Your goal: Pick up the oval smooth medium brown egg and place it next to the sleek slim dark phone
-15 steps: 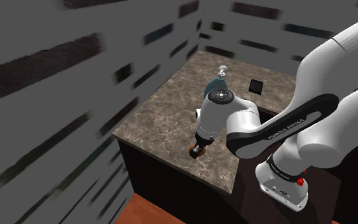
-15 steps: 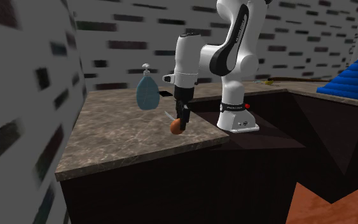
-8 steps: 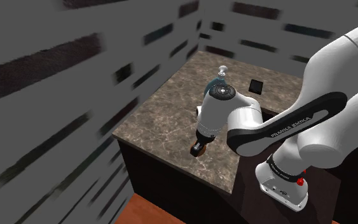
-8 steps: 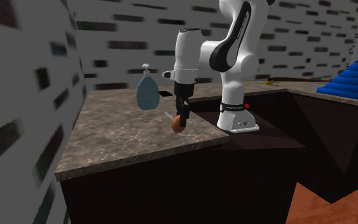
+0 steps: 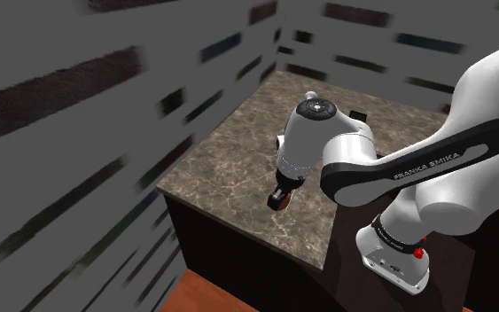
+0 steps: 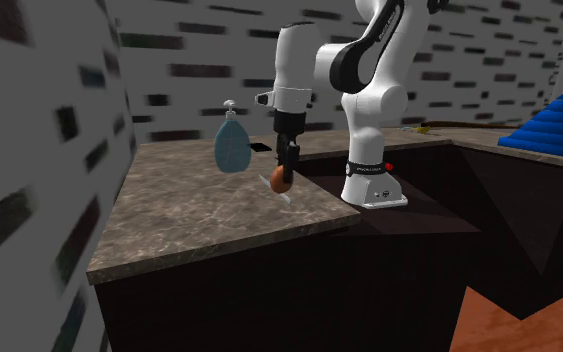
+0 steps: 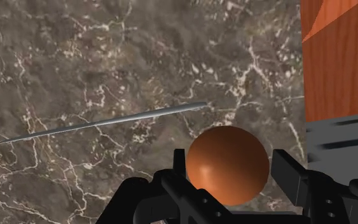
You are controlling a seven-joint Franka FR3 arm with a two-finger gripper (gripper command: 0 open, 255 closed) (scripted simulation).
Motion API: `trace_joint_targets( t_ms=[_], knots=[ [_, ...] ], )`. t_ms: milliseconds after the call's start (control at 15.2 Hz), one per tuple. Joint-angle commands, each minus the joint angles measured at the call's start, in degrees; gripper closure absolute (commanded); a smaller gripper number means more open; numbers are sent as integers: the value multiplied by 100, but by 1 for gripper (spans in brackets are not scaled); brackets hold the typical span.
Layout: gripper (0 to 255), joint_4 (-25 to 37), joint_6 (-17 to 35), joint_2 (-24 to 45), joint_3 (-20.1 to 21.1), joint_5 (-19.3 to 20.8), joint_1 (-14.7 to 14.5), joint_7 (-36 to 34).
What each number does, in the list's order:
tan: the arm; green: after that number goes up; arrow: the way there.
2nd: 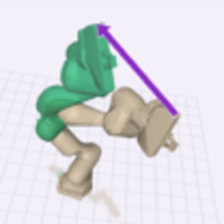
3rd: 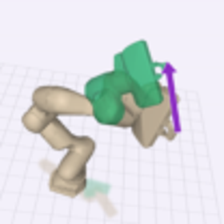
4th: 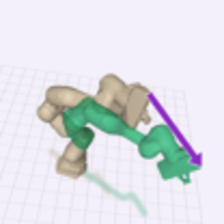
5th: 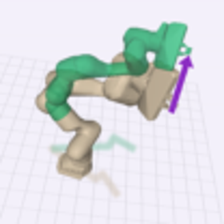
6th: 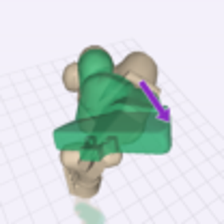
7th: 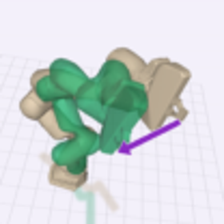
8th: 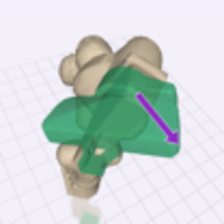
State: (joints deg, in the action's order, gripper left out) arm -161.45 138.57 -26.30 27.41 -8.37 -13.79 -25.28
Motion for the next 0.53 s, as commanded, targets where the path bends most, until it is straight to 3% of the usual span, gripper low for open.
trace_joint_targets(
  t_ms=[0, 462],
  knots=[
    [255, 73, -234, -161, -55, -32, -43, 40],
    [255, 349, -956, -614, -234, -61, -116, 156]
  ],
)
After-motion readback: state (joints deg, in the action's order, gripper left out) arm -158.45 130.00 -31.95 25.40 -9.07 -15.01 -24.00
